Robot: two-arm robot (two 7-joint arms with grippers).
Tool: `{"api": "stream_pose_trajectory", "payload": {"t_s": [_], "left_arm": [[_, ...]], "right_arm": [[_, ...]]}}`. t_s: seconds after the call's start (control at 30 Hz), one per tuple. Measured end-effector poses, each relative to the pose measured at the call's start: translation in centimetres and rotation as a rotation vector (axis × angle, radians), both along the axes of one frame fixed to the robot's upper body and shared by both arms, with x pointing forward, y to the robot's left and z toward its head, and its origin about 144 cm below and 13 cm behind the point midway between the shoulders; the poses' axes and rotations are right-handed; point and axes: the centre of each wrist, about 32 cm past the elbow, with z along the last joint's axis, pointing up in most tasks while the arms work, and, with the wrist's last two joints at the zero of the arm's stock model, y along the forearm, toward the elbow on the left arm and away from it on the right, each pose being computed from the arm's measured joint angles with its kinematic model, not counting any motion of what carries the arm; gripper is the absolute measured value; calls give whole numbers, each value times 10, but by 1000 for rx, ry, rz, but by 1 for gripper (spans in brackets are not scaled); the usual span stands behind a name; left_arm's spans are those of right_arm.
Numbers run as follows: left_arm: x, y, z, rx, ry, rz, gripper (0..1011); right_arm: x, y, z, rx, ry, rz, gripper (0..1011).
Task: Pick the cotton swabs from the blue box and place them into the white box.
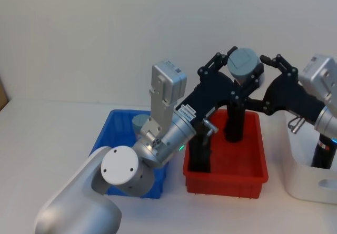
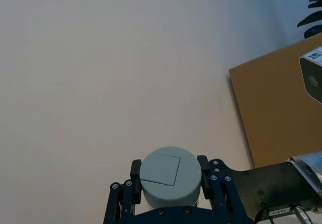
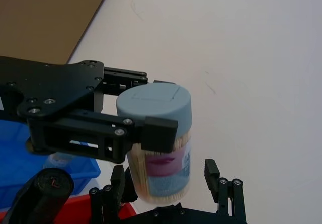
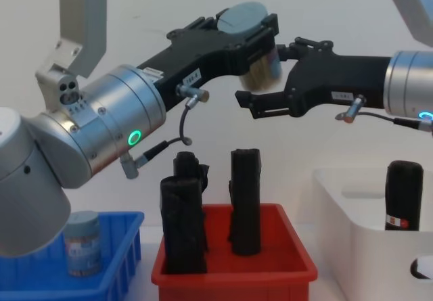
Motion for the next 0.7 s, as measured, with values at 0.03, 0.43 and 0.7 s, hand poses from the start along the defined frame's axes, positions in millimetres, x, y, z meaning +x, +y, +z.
{"api": "stream_pose_trajectory", "payload": {"t_s": [0.03, 0.43, 0.7], "left_arm": [[0, 0, -1, -1, 3, 0, 669], [-1, -2, -5, 0, 26, 13, 669], [-1, -2, -6, 3, 32, 18, 669]], "right_arm": [[0, 1, 0, -1, -2, 1, 1001], [4, 7, 1, -22, -23, 16, 940], [5, 10, 1, -29, -29, 22, 738]]}}
